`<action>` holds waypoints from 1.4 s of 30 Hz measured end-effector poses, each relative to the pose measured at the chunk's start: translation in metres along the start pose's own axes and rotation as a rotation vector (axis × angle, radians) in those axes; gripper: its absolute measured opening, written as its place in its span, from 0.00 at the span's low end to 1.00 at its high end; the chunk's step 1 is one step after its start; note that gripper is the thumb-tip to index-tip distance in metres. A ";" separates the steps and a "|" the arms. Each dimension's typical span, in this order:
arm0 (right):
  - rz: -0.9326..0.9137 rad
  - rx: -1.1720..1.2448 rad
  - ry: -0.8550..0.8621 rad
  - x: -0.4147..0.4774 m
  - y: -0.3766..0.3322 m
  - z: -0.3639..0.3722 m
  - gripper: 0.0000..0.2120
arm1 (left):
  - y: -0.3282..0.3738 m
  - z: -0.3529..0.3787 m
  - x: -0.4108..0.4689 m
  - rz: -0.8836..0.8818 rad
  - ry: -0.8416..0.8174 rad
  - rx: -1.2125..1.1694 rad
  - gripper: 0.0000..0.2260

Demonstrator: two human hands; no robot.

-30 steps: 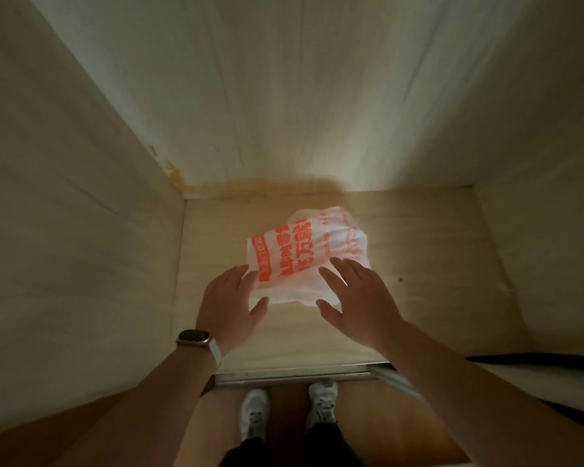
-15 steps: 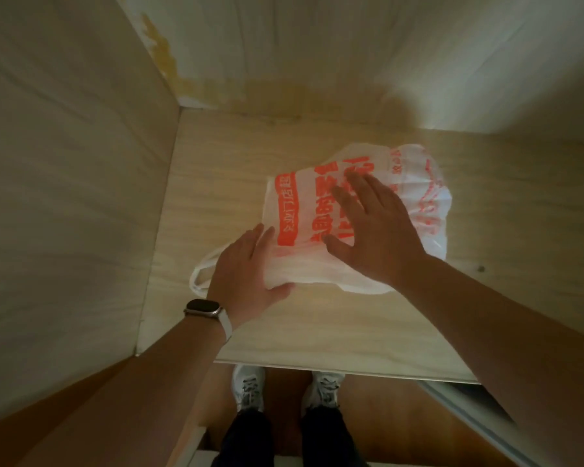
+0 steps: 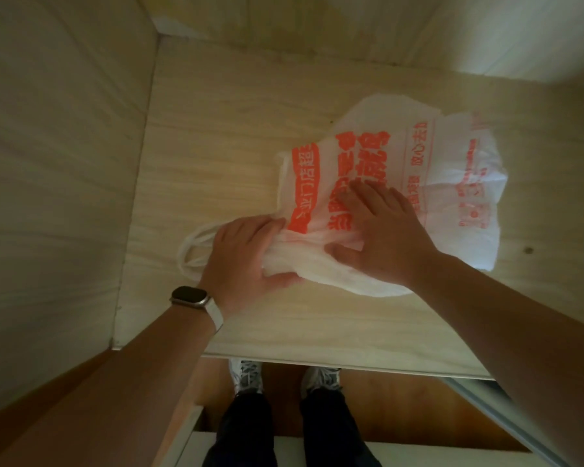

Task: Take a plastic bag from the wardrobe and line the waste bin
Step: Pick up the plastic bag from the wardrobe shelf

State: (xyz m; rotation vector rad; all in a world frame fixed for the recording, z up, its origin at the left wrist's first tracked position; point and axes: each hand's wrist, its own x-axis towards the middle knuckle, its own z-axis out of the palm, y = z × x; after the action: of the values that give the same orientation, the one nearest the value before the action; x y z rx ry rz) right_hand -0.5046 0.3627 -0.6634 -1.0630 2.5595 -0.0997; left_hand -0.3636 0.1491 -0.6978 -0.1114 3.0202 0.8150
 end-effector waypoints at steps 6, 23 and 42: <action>-0.013 0.011 0.077 0.000 -0.004 0.015 0.37 | -0.005 0.008 0.009 -0.009 0.105 0.017 0.23; -0.018 0.246 0.038 -0.025 -0.023 -0.001 0.25 | 0.041 -0.013 0.008 -0.249 0.242 -0.388 0.09; -0.086 0.439 0.245 -0.118 -0.079 -0.177 0.22 | 0.176 -0.223 -0.029 -0.334 0.034 -0.772 0.15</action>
State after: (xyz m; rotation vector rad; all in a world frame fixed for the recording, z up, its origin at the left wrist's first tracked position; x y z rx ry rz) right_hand -0.4384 0.3753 -0.4470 -1.0333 2.5218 -0.8185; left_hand -0.3454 0.1907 -0.4155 -0.6061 2.4145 1.8561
